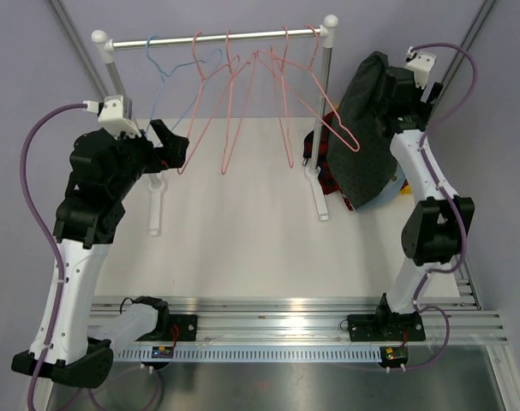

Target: Remove the skirt from the hanger

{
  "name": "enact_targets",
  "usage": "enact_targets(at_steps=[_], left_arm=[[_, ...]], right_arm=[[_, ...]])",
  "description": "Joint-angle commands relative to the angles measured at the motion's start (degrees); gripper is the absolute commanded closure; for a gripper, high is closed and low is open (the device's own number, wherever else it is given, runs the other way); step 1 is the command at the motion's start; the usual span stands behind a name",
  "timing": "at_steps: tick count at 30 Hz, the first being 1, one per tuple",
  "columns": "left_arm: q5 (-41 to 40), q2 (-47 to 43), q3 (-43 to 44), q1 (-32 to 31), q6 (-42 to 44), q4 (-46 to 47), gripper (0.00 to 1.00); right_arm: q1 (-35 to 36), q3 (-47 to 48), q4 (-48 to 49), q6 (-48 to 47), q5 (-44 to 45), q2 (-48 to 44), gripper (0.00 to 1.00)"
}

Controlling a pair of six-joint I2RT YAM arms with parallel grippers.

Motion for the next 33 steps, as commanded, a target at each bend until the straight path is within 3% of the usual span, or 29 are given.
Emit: enact_targets(at_steps=[1,4,13,19,25,33], left_arm=[[-0.2,-4.3,2.5,0.0,0.4,-0.6,0.01],[-1.5,-7.2,0.7,0.0,0.3,-1.9,0.01],[-7.3,-26.5,-16.8,0.0,-1.7,-3.2,0.01],[-12.9,-39.5,-26.7,0.0,-0.3,-2.4,0.01],[-10.7,-44.8,-35.2,0.0,-0.2,-1.7,0.01],[-12.4,-48.0,-38.7,-0.7,0.4,-2.5,0.01]], right_arm=[[0.4,-6.5,2.9,5.4,3.3,-18.3,0.00],[0.5,-11.9,-2.2,10.2,1.7,-30.2,0.01],[0.5,-38.4,-14.5,19.0,-42.4,-69.0,0.00],[0.5,-53.2,-20.7,23.8,-48.9,-90.1,0.01],[0.5,-55.1,-26.2,22.1,-49.2,-97.6,0.01],[0.5,-53.3,-29.2,20.6,-50.7,-92.4,0.01]])
